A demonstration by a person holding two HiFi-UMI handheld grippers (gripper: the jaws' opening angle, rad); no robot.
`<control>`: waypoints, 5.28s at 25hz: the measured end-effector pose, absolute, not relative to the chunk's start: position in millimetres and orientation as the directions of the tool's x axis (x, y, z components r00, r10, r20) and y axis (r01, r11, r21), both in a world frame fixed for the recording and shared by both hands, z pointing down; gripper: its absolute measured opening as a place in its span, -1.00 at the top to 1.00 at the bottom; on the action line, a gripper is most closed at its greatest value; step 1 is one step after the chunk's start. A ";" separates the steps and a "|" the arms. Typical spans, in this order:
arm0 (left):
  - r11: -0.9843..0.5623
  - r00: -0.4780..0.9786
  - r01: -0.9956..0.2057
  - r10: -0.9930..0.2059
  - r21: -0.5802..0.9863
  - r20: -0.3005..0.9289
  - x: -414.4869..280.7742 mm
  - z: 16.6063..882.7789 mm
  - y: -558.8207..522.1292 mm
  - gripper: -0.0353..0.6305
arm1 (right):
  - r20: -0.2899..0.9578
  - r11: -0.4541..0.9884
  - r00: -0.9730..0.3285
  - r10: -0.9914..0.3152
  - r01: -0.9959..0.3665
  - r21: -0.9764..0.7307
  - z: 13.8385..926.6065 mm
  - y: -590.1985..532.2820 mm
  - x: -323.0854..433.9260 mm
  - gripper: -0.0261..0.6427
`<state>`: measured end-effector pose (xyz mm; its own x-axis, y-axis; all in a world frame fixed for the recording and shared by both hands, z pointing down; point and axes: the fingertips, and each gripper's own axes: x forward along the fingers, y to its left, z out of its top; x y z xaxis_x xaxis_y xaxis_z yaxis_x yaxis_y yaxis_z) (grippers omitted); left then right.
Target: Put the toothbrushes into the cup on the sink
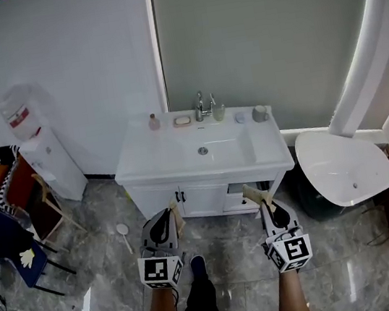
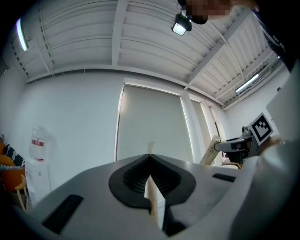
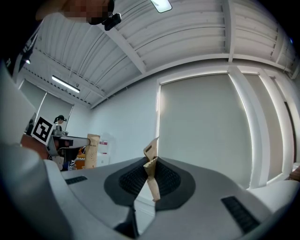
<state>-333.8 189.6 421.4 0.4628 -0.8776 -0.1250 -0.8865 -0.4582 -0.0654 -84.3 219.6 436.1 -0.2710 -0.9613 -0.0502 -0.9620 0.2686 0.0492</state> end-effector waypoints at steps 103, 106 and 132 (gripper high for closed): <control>-0.604 0.604 -0.796 -0.789 -0.041 -0.115 166.7 507.7 -447.1 0.82 | 0.063 0.347 -0.346 -0.936 -0.938 0.003 534.9 -439.4 334.8 0.75; -0.596 0.594 -0.803 -0.795 -0.029 -0.123 172.9 517.8 -454.3 0.82 | 0.072 0.359 -0.359 -0.931 -0.933 -0.007 556.5 -459.1 338.8 0.75; -0.578 0.566 -0.816 -0.805 0.020 -0.176 192.1 517.4 -484.2 0.82 | 0.077 0.342 -0.354 -0.932 -0.931 -0.129 604.1 -505.7 364.0 0.33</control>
